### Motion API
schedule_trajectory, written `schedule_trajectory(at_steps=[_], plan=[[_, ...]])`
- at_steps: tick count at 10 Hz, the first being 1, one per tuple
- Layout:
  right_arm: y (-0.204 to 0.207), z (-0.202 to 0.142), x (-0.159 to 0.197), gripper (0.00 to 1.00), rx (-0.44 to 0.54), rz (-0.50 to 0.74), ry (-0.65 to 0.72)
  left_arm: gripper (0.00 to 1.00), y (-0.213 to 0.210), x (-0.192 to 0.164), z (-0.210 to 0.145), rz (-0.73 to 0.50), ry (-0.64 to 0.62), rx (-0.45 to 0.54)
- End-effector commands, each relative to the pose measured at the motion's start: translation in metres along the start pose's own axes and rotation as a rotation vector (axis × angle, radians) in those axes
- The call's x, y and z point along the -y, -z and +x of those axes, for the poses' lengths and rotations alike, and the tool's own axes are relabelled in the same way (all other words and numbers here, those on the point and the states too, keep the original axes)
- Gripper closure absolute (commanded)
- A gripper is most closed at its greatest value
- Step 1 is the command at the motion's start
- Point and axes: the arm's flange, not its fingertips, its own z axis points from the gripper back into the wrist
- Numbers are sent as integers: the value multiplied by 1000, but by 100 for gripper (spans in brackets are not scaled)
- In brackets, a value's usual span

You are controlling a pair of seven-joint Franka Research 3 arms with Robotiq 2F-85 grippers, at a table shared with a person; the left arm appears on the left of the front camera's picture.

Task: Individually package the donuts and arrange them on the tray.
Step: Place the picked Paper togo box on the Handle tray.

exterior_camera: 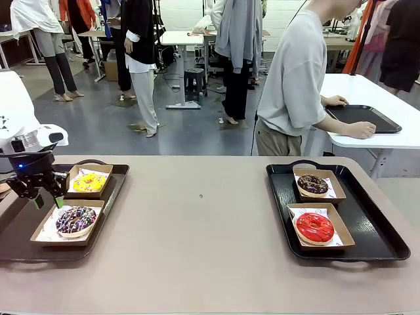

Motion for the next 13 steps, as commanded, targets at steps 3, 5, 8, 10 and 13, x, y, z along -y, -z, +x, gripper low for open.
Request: schedule_trajectory(at_steps=[3, 5, 8, 10, 13], plan=[[-1, -1, -2, 0, 3, 19, -10, 34, -15, -1, -8, -78, 18, -31], [-1, -1, -2, 0, 3, 19, -10, 34, -35, 0, -19, -301, 53, -59], [-1, -1, -2, 0, 3, 19, -10, 34, -93, -48, -37, -747, -4, 10], [-1, -1, -2, 0, 3, 19, -10, 34, -99, -94, -42, -928, 8, 54], [-1, -1, -2, 0, 3, 19, -10, 34, -73, -174, -57, -1207, 31, 162]])
